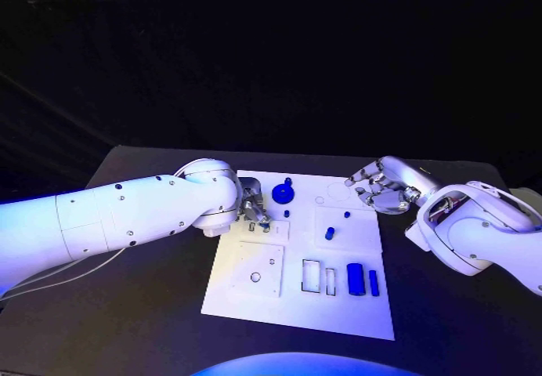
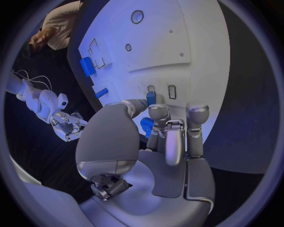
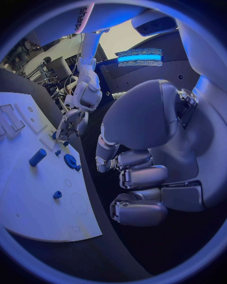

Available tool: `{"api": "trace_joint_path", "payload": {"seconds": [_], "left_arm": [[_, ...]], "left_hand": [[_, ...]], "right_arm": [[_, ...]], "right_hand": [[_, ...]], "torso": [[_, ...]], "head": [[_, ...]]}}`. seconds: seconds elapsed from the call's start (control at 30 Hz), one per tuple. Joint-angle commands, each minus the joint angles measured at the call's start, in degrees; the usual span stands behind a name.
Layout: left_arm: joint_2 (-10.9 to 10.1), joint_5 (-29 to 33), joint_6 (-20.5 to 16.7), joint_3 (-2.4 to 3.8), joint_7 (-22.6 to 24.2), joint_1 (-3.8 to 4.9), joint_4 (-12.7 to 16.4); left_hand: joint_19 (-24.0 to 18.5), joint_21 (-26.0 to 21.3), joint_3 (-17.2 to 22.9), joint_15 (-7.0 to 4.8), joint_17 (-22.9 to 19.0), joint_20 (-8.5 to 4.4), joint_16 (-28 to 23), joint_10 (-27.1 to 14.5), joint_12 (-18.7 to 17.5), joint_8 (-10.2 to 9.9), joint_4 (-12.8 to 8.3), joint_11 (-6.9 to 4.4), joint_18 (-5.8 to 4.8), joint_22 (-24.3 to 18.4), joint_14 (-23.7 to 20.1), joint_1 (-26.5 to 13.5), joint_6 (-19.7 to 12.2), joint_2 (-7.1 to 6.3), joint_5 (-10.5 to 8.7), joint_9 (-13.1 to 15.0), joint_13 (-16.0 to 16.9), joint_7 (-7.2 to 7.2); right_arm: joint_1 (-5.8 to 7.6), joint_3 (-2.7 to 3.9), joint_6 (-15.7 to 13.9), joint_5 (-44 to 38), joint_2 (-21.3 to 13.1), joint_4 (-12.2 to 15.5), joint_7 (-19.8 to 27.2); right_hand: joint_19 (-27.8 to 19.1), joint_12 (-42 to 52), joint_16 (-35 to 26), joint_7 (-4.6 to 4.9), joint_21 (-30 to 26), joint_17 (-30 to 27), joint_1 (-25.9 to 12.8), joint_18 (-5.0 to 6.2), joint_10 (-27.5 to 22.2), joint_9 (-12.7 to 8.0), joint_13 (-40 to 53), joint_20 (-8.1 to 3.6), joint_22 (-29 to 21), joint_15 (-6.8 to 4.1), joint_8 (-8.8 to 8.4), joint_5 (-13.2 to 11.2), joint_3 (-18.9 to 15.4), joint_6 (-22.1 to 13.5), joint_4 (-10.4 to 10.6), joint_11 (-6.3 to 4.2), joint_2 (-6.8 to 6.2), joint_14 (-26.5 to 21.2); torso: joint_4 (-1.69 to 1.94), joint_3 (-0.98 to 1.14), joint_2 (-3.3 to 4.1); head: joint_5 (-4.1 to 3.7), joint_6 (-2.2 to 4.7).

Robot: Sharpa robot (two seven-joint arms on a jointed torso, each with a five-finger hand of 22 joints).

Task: Assemble the parts on the task board

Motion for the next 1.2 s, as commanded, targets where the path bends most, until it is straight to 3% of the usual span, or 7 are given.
{"api": "trace_joint_path", "payload": {"seconds": [0.03,0.4,1.2], "left_arm": [[0.2,-0.9,2.4,0.02,-1.7,-0.02,0.1],[0.3,-0.8,4.1,0.02,-1.9,-0.03,0.2],[0.5,-0.7,5.0,0.02,-2.0,-0.03,-0.2]], "left_hand": [[0.0,0.3,10.8,-0.5,13.1,-0.3,0.2,0.5,0.4,0.3,-10.5,-0.02,-1.02,0.1,5.5,0.1,1.5,-0.3,0.11,6.0,0.1,-1.1],[0.0,0.3,11.0,-0.56,13.3,-0.33,0.3,0.6,0.3,0.5,-10.6,-0.12,-1.02,0.1,5.5,-0.2,1.6,-0.63,0.1,6.2,-0.1,-1.22],[0.1,0.4,11.3,-0.64,13.4,-0.38,0.3,0.8,0.2,0.7,-10.5,-0.22,-1.06,0.3,5.6,-0.7,1.9,-0.92,0.06,6.5,-0.2,-1.34]], "right_arm": [[-0.05,0.0,0.3,-0.5,0.1,0.0,0.4],[-0.07,0.0,0.5,-0.5,0.0,0.1,0.4],[-0.08,0.0,0.5,-0.5,0.0,0.1,0.4]], "right_hand": [[-0.4,-0.3,-0.3,-0.03,-0.2,9.2,-0.5,-0.09,-0.3,0.0,2.8,0.06,7.0,-0.1,-0.23,0.3,0.0,0.4,-0.4,-0.11,-0.06,4.5],[-0.4,-0.4,-0.3,-0.09,-0.2,9.1,-0.6,-0.07,-0.4,0.0,2.7,0.05,7.0,-0.13,-0.22,0.3,0.0,0.5,-0.6,-0.16,-0.24,4.5],[-0.4,-0.5,-0.3,-0.12,-0.3,9.1,-0.6,-0.06,-0.4,0.0,2.7,0.02,7.0,-0.16,-0.21,0.3,0.0,0.6,-0.8,-0.19,-0.33,4.5]], "torso": [[0.01,-0.03,-0.03],[0.05,-0.03,-0.02],[-0.03,0.03,0.01]], "head": [[0.01,-0.09],[0.24,-0.42],[0.21,-0.37]]}}
